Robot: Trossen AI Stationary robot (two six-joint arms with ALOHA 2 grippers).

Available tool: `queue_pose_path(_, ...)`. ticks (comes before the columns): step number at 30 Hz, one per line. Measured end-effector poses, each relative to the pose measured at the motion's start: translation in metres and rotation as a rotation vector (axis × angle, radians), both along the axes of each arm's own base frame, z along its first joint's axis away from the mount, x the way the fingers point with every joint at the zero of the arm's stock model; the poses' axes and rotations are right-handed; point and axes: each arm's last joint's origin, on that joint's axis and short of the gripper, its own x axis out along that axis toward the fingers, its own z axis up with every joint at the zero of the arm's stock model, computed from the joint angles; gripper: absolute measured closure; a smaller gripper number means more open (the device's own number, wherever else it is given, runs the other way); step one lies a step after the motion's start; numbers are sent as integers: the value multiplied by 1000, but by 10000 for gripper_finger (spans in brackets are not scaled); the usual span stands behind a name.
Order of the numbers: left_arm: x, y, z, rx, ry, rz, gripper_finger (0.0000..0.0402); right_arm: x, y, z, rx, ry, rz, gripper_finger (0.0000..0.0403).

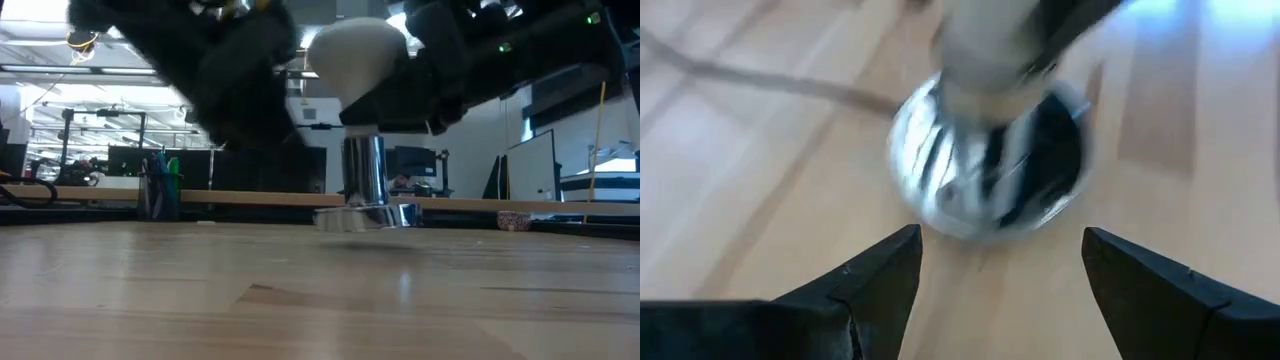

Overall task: Screw lightbulb
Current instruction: Remove the lightbulb from the lamp

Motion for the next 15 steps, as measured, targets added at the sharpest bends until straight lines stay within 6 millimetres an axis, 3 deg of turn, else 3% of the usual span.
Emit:
queue_pose_path(3,-12,5,-12,-26,18,-6,137,-1,-1,0,17,-25,66,256)
queue_pose_path(8,-19,6,-21,-98,-99,-55,137,-2,-1,1,-7,-46,100,256)
queue_pose_path(15,-24,15,-29,-74,-79,-56,137,4,-1,-20,9,-20,95,256)
